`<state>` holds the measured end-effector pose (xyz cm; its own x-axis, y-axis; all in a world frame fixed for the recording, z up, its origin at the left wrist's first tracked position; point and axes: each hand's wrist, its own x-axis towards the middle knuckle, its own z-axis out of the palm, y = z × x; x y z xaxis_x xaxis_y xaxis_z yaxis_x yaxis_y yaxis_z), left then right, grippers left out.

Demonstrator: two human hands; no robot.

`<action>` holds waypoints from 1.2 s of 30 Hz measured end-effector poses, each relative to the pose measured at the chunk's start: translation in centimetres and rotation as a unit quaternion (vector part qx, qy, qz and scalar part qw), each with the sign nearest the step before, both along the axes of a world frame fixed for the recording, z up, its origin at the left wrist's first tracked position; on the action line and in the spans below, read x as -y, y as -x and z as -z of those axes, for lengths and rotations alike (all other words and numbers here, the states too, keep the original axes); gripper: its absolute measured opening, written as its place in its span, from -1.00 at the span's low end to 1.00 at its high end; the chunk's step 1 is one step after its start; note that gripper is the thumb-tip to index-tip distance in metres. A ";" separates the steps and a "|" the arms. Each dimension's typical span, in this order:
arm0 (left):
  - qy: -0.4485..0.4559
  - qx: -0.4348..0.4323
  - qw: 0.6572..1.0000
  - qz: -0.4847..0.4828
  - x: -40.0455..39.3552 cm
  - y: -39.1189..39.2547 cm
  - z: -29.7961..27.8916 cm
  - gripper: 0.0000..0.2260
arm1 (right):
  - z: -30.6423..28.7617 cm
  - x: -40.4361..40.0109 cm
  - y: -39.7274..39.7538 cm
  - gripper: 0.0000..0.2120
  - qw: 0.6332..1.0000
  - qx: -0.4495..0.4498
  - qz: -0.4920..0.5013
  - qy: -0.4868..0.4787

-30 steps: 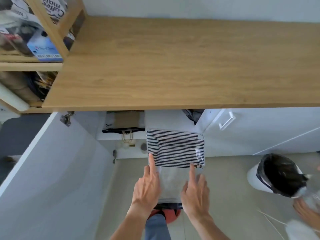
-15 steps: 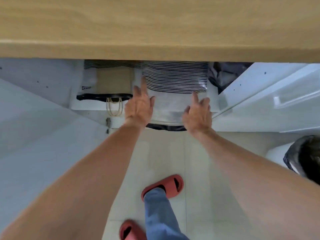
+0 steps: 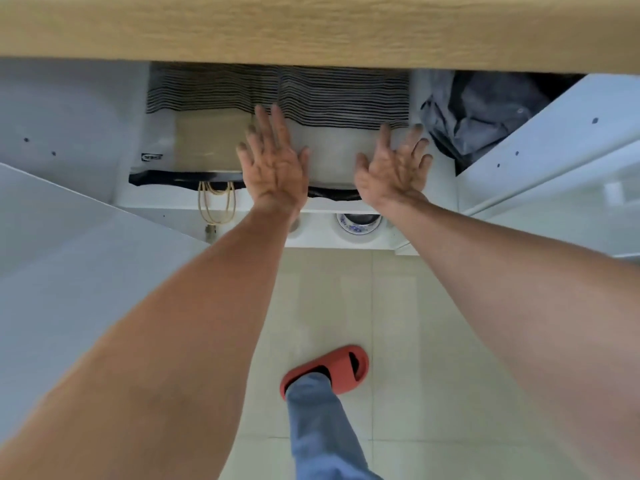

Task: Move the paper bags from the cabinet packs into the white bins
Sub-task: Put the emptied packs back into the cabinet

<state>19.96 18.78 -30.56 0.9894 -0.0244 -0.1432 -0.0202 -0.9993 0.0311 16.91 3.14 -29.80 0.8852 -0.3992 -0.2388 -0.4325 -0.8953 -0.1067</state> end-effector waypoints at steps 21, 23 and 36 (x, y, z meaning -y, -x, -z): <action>0.056 0.090 0.959 -0.264 -32.4 46.7 -26.0 -0.45 | -25.8 -34.2 34.2 -0.46 0.911 0.110 -0.381 -0.113; 0.059 0.098 0.953 -0.280 -34.4 49.2 -27.5 -0.44 | -27.1 -37.9 36.9 -0.45 0.895 0.101 -0.420 -0.109; 0.075 0.142 0.922 -0.352 -44.6 54.2 -25.0 -0.45 | -25.2 -50.1 40.7 -0.38 0.818 0.089 -0.556 -0.115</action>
<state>-34.21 63.40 -5.52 0.7642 0.6403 0.0772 0.6036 -0.7522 0.2643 -23.75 53.24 -4.61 0.6991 0.7147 -0.0219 0.6773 -0.6717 -0.3002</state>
